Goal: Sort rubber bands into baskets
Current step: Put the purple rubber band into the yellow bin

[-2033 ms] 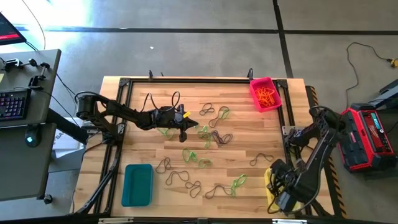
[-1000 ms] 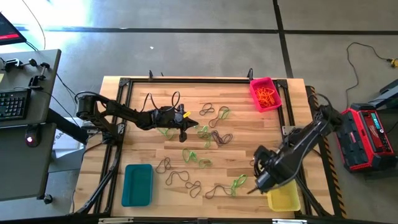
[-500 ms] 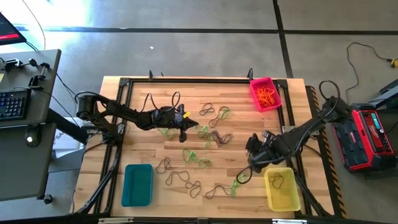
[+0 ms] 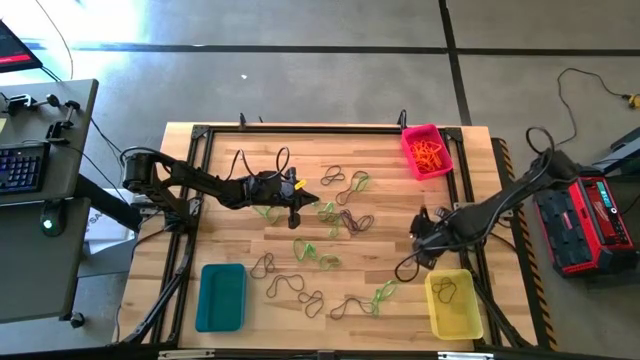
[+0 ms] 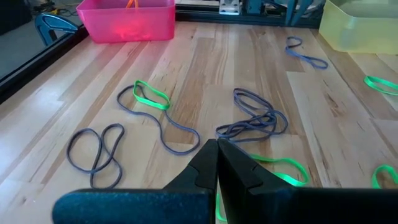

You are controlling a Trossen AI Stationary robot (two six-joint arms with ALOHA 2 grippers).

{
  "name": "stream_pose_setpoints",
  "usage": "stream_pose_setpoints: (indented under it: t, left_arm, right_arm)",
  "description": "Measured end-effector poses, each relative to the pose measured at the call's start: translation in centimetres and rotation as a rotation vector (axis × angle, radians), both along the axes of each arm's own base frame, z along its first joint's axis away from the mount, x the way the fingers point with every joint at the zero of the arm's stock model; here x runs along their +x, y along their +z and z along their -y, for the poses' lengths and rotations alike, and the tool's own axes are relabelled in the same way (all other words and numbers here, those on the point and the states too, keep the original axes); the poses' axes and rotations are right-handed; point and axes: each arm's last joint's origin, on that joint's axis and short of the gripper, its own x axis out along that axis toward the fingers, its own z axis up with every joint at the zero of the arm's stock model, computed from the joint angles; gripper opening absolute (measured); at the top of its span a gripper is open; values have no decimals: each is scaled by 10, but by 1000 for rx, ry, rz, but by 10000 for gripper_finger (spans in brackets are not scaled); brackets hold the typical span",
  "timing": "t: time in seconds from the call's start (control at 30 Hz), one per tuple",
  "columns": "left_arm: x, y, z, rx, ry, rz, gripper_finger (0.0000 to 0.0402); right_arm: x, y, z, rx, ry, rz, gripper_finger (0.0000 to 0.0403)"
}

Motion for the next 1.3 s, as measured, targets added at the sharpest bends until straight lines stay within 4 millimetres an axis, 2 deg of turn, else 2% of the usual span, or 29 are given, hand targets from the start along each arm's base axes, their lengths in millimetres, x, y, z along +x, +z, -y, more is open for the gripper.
stream_pose_setpoints:
  t: [0.23, 0.33, 0.6, 0.87, 1.0, 1.1, 1.3]
  left_arm:
    - [0, 0, 0, -3, 1, 0, 0]
    - [0, 0, 0, -8, 3, 0, 0]
    - [0, 0, 0, -7, 3, 0, 0]
    - [0, 0, 0, -7, 3, 0, 0]
    - [0, -1, 0, -7, 2, -5, 0]
    - [-1, -2, 0, 0, 0, -18, 0]
    - [-1, -3, 0, -3, 0, -31, 0]
  right_arm:
    - [4, -22, 1, 7, 40, -32, 104]
    - [5, -28, 3, 31, 18, -39, 118]
    - [2, -44, 9, 85, 27, -46, 93]
    - [0, -51, 14, 128, 47, -65, 54]
    - [5, -45, 13, 158, 78, -61, 8]
    - [11, -33, 12, 125, 83, -51, 9]
    - [25, 6, 2, 48, 80, 8, 2]
